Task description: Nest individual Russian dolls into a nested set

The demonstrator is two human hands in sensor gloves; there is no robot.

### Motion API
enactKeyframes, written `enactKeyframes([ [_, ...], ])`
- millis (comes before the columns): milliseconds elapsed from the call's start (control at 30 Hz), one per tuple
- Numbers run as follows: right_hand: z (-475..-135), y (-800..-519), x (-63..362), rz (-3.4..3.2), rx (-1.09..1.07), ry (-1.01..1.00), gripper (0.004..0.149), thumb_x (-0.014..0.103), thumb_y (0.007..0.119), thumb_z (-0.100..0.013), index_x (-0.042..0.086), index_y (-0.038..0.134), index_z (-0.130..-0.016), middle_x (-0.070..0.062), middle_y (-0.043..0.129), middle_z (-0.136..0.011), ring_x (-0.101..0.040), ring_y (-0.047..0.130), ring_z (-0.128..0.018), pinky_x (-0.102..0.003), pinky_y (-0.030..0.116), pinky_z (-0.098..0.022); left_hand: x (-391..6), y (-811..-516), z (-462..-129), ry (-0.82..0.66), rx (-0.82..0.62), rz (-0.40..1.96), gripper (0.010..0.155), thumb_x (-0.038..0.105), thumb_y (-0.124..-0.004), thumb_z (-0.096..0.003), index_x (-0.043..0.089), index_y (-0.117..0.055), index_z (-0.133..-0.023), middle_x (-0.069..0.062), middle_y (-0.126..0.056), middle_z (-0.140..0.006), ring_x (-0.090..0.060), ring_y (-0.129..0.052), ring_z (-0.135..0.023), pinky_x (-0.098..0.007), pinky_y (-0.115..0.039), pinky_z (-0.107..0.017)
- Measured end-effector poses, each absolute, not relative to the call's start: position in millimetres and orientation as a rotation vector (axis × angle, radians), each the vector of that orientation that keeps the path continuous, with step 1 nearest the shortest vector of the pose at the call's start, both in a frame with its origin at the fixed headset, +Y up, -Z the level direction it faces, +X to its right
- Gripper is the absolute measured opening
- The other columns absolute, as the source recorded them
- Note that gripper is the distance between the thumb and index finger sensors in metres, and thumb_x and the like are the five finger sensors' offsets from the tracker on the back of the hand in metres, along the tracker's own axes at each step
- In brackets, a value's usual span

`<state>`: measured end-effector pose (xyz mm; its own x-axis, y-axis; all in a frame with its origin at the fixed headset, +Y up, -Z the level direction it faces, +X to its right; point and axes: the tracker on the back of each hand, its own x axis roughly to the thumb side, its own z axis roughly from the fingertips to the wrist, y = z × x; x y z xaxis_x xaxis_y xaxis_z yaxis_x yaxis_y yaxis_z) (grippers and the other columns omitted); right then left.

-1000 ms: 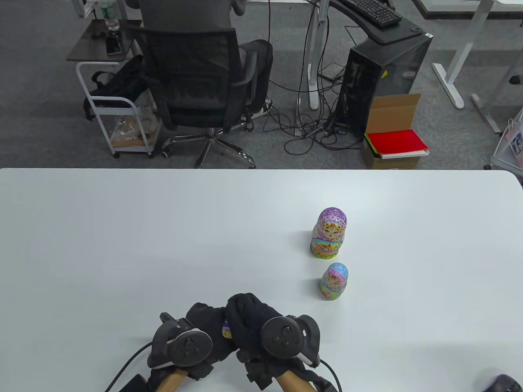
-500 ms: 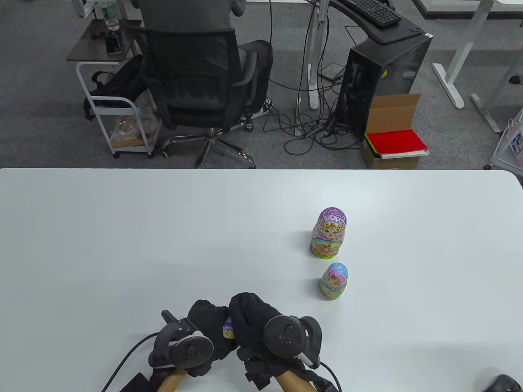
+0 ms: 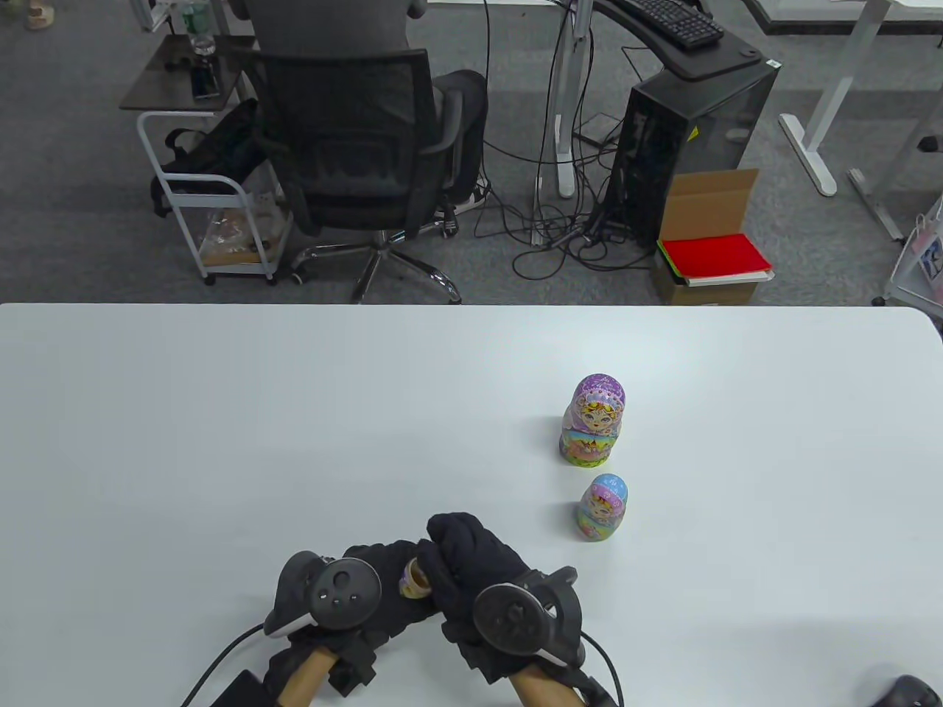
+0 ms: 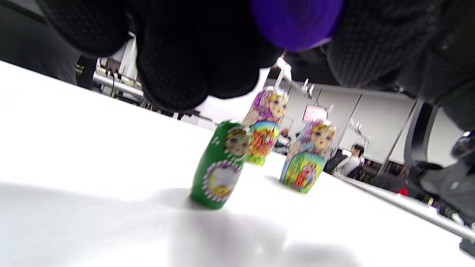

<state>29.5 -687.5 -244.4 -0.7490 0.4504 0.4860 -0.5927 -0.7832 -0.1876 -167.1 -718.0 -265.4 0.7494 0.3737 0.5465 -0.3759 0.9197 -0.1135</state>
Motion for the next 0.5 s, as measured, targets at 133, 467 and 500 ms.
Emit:
enactKeyframes([
  [133, -255.0, -691.1, 42.8, 2.549, 0.419, -0.386, 0.056, 0.058, 0.06, -0.066, 0.022, 0.041, -0.105, -0.005, 0.053, -0.109, -0.026, 0.087, -0.072, -0.032, 0.084, -0.052, -183.4, -718.3, -274.1, -0.54, -0.067, 0.394, 0.07, 0.056, -0.08, -0.0502, 0.011, -0.06, -0.1, -0.012, -0.083, -0.092, -0.036, -0.09, -0.074, -0.067, -0.071, -0.054],
  [467, -285.1, -735.7, 43.0, 3.13, 0.241, 0.085, 0.053, 0.052, 0.075, -0.062, 0.023, 0.057, -0.102, -0.005, 0.063, -0.106, -0.03, 0.088, -0.083, -0.038, 0.085, -0.06, -200.2, -716.5, -280.9, -0.435, 0.002, 0.388, 0.073, 0.044, -0.096, -0.0413, 0.005, -0.075, -0.099, -0.014, -0.096, -0.081, -0.029, -0.103, -0.062, -0.059, -0.082, -0.052],
  [500, -285.1, -737.5, 41.9, 3.139, 0.235, 0.097, 0.053, 0.052, 0.075, -0.061, 0.022, 0.058, -0.102, -0.005, 0.064, -0.105, -0.029, 0.089, -0.083, -0.038, 0.086, -0.06, -201.4, -716.2, -281.2, -0.428, 0.006, 0.411, 0.073, 0.043, -0.096, -0.0409, 0.004, -0.076, -0.098, -0.014, -0.097, -0.08, -0.028, -0.103, -0.061, -0.058, -0.083, -0.052],
])
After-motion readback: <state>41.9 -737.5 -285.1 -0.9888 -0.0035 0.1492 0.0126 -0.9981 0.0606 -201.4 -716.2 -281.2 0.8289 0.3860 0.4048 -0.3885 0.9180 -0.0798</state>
